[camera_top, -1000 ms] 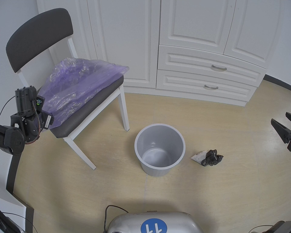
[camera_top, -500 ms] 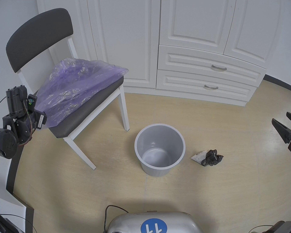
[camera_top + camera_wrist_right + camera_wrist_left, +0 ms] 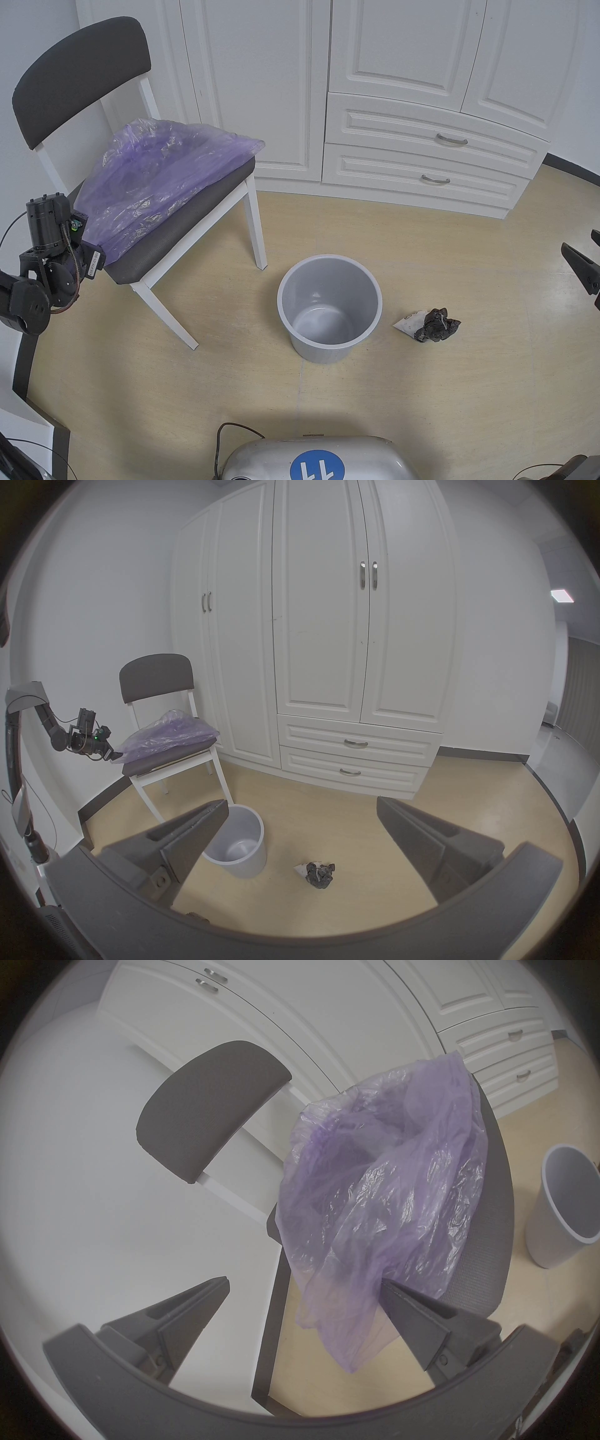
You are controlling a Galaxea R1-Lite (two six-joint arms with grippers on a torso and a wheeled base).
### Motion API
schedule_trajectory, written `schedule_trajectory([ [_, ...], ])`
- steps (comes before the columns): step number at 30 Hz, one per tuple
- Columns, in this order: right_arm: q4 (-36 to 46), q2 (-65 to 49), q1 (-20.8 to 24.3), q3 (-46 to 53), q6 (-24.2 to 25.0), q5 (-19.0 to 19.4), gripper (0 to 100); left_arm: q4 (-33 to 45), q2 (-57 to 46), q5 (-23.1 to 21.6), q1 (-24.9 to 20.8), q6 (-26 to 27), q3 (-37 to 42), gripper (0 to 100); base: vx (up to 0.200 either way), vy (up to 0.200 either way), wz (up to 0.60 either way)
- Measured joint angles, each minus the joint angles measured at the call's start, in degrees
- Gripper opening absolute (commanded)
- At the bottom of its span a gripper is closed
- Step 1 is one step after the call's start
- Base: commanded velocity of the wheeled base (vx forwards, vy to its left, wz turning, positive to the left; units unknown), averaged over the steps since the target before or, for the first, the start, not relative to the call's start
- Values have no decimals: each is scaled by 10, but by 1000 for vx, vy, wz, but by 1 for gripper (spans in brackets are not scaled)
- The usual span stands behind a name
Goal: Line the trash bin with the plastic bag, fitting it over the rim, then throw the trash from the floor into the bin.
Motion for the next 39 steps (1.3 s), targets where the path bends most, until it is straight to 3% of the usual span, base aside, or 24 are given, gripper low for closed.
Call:
schedule_trajectory([
  [14, 0, 0, -1, 0, 0, 0, 100, -93, 46, -9, -8, 17, -44, 100, 0, 0, 0],
  [30, 0, 1, -1, 0, 0, 0, 100, -99, 72, -11, -22, 17, -72, 100, 0, 0, 0],
  [31, 0, 1, -1, 0, 0, 0, 100, -99, 72, -10, -22, 17, -71, 0, 0, 0, 0],
  [39, 0, 1, 0, 0, 0, 0, 100, -99, 72, -6, -23, 17, -67, 0, 0, 0, 0],
])
